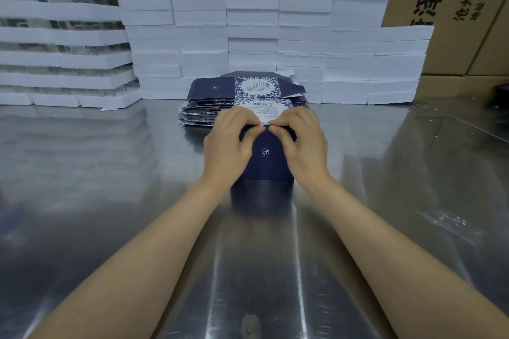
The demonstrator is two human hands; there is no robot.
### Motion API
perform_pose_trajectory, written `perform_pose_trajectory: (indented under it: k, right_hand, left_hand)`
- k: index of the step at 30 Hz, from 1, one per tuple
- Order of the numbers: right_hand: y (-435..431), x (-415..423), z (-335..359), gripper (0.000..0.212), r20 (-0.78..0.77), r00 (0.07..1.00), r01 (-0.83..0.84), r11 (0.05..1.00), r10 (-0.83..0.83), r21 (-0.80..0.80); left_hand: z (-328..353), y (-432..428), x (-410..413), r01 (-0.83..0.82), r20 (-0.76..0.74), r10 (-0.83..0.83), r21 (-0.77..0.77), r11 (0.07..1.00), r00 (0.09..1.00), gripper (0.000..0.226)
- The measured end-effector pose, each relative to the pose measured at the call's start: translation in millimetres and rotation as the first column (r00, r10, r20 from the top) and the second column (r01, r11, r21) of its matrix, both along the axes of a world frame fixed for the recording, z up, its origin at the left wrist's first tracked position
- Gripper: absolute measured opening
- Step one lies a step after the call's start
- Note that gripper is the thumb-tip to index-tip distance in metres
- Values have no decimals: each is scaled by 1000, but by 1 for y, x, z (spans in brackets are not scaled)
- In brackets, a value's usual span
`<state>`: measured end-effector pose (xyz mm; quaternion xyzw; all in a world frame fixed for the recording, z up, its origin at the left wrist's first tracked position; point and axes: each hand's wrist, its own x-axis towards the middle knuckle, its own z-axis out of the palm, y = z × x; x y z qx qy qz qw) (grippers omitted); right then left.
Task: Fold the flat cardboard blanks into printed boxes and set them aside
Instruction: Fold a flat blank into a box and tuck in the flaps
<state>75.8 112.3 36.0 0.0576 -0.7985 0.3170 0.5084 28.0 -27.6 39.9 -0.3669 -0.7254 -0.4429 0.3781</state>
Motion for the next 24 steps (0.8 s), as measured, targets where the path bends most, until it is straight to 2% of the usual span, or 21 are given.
perform_pose_trajectory:
  k: [3, 4, 6, 8, 9, 10, 12, 15, 18, 20, 24]
  right_hand:
    - [-3, 0, -5, 8, -53, 999, -8, 999, 6, -34]
    - [-2, 0, -7, 13, -55, 998, -15, 996, 10, -91]
    - [1, 3, -9, 28, 14, 1000, -18, 946, 24, -325]
    - [8, 3, -11, 36, 147, 986, 19, 839, 73, -544]
    - [11, 3, -11, 37, 206, 974, 40, 817, 98, -575]
    - [12, 4, -12, 38, 240, 963, 40, 821, 120, -570]
    - [12, 6, -11, 38, 225, 967, 17, 852, 118, -524]
    - [12, 7, 0, 31, 103, 994, 84, 883, -41, -461]
    - [8, 14, 14, 20, -68, 997, 10, 897, -45, -442]
    - [4, 20, 20, 23, -177, 984, -50, 926, -18, -375]
    - [-1, 24, 23, 27, -247, 969, -85, 969, 26, -233]
  left_hand:
    - [0, 6, 0, 110, 60, -120, 149, 983, 991, 9]
    - [-2, 6, -1, 124, 100, -147, 209, 970, 984, 19]
    - [-10, 7, -9, 41, 297, -129, 285, 958, 946, 50]
    - [-20, 7, -16, -19, 564, -115, 226, 974, 818, 58]
    - [-24, 8, -17, 40, 648, -162, 199, 979, 744, 53]
    - [-27, 8, -18, 113, 667, -195, 165, 980, 719, 47]
    - [-29, 7, -18, 151, 553, -172, 83, 985, 815, 39]
    - [-19, 7, -8, 107, 353, -142, 116, 987, 925, 36]
    - [-7, 7, 3, 99, 247, -137, 162, 982, 959, 36]
    - [-1, 7, 8, 87, 165, -117, 178, 980, 979, 36]
    - [5, 9, 20, 93, 14, -98, 214, 972, 995, 34]
